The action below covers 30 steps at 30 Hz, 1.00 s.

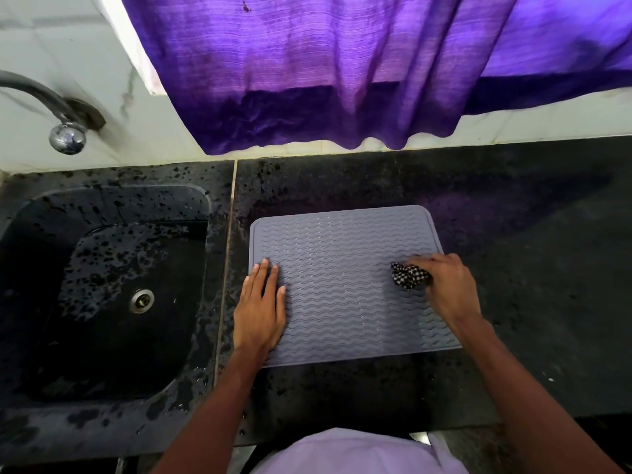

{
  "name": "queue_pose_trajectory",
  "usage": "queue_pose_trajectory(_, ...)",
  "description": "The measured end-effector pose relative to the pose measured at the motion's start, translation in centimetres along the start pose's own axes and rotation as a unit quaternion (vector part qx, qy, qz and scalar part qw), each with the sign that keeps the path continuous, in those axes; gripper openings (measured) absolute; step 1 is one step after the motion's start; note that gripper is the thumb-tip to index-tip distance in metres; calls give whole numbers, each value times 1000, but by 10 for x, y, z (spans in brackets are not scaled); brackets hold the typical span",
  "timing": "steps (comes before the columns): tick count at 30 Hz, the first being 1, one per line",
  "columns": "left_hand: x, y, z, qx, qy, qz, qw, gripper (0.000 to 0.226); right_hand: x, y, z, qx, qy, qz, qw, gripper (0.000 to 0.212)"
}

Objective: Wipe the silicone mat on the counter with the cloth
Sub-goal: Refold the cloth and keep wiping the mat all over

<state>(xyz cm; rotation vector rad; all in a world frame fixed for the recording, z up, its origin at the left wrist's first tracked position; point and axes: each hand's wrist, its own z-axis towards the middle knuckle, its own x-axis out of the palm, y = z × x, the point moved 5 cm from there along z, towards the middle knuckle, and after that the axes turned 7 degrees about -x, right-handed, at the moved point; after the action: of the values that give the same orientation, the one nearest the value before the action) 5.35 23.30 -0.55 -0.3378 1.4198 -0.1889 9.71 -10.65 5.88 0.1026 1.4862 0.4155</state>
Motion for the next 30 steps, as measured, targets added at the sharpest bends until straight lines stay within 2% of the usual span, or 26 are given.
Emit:
queue_pose_trajectory(13,-6,-4,-4,5,-43,-13,999,49,19,-1,-25,-1,9,42,999,68)
queue_pose_trajectory(20,-3,1,-3,0,-30,-38,999,49,16,19,-21,-42,17,51,998,59)
queue_pose_trajectory(25,-4,3,-4,-18,-23,-72,997,49,13,29,-23,-38,1,47,998,65)
queue_pose_trajectory(30,-5,4,-3,-24,-19,-88,996,46,42,58,-30,-42,27,43,998,64)
